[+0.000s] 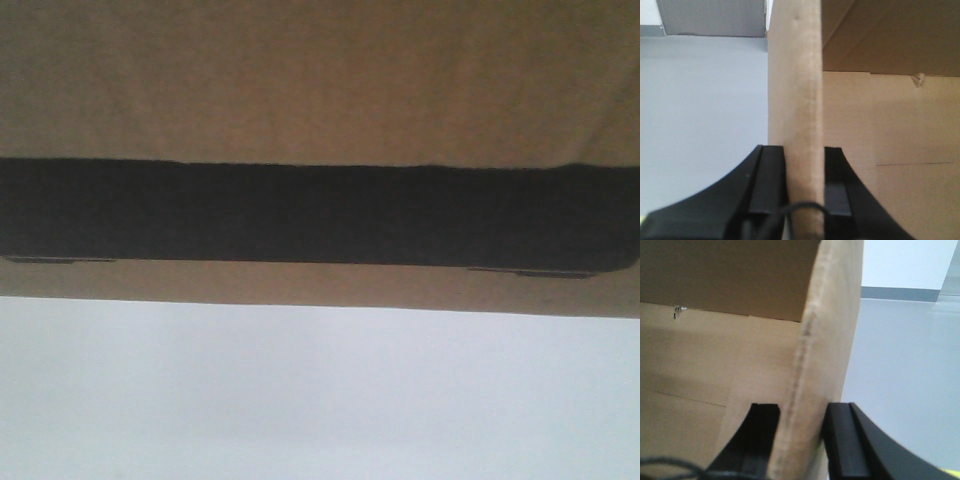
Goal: Grab box from left shelf to table start
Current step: 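Hold the box with both grippers while the base turns away, then carry the box with both grippers while driving to the white table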
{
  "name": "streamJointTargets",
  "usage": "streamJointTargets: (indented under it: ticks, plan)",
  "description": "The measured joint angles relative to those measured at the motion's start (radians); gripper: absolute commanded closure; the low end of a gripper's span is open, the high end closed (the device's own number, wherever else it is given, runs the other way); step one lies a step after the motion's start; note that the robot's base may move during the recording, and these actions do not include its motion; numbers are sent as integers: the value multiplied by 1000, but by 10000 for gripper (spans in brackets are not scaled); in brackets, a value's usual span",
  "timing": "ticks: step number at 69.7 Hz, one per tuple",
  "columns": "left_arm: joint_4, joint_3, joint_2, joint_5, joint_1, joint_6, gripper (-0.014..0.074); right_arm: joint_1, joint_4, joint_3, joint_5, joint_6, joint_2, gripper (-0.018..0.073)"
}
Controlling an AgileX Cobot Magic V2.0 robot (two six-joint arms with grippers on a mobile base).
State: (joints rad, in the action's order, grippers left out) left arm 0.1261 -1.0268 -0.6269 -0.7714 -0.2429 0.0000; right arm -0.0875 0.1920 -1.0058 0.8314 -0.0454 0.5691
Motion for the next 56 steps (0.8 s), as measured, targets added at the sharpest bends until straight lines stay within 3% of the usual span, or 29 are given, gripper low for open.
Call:
streamJointTargets:
  ticks: [56]
  plan:
    - [0,0,-2,0,0,0,700,0,0,0,0,0,0,503]
